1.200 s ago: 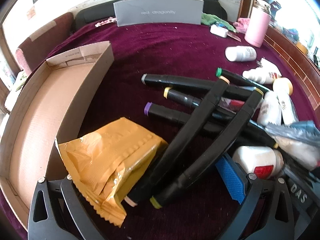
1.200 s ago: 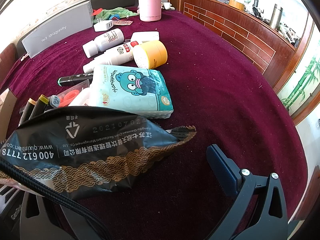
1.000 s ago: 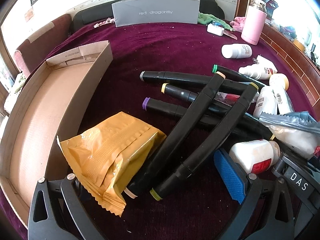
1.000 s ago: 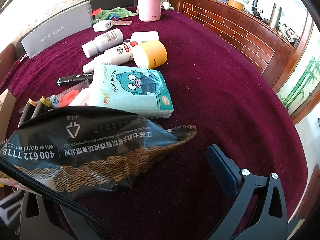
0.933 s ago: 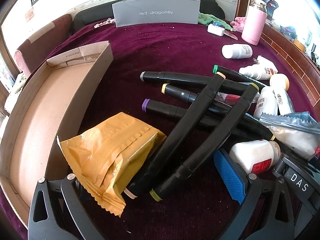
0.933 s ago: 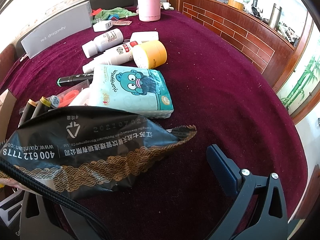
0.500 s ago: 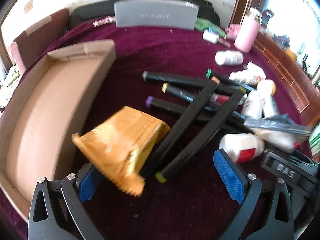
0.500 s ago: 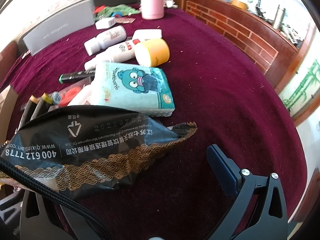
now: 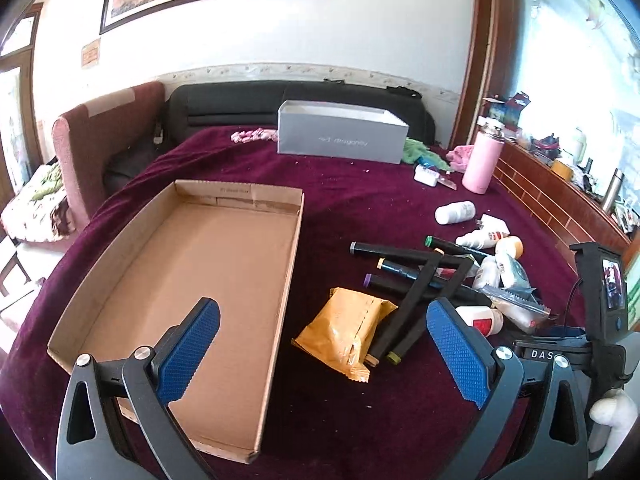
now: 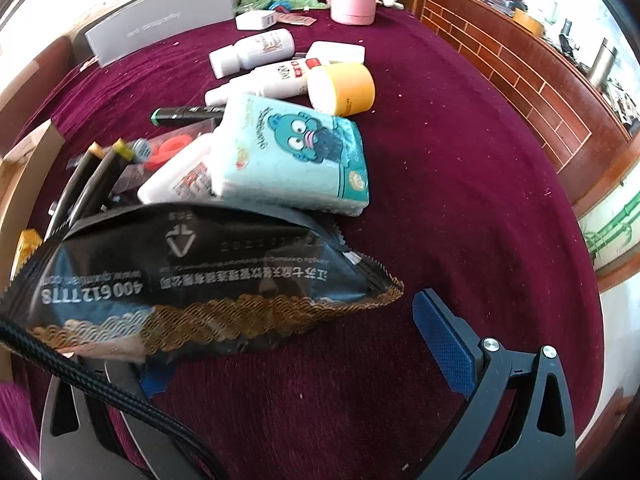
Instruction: Organize objects
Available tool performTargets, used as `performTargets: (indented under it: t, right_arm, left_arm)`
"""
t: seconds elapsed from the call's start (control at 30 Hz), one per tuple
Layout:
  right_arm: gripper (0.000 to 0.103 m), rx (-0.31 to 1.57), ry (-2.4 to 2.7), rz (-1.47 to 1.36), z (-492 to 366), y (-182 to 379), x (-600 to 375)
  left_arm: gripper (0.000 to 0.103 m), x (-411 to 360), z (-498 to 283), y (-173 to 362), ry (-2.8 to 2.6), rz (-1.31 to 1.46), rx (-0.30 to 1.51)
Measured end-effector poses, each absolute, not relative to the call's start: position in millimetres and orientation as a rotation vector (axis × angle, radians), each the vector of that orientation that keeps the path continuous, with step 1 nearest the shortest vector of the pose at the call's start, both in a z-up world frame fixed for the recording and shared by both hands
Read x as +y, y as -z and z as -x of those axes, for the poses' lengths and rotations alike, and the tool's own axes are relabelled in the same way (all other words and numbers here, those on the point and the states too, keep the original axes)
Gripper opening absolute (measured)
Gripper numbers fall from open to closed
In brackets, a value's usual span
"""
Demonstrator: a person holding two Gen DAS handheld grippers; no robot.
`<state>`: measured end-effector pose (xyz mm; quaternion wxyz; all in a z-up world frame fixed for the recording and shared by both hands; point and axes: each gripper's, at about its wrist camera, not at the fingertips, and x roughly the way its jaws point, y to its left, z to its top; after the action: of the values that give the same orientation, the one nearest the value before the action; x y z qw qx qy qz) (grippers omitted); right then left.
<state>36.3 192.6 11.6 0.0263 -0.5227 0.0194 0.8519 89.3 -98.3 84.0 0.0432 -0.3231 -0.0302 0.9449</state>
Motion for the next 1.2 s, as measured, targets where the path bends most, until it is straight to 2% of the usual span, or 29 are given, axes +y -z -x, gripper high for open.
performTargets:
  t: [0.2, 0.33, 0.6, 0.87, 1.2]
  right_arm:
    - [0.101, 0.085, -2.731, 1.517, -59.2, -26.9, 201.6]
    - [0.102, 0.028, -2.773, 1.414, -73.2, -41.3, 214.2]
    - [0.103, 0.063, -2.898, 0.919, -109.2, -97.7, 241.5]
    - [0.103, 0.229, -2.938, 1.051, -86.5, -85.1, 243.4]
    - [0.103, 0.256, -2.932, 1.076, -94.4, -69.2, 252.6]
  left_arm:
    - [0.101, -86.1, -92.3, -73.0, -2.836, 1.02, -0.06]
    - [0.101, -79.2, -92.9, -71.9, -2.816, 1.012, -0.057]
    - [0.101, -66.8, -85.3, -74.3, -2.811, 1.011, 0.044]
    - [0.101, -36.8, -48.0, -69.4, -2.764, 1.042, 0.268]
    - [0.101, -14.9, -15.3, -33.8, -2.639, 1.261, 0.223]
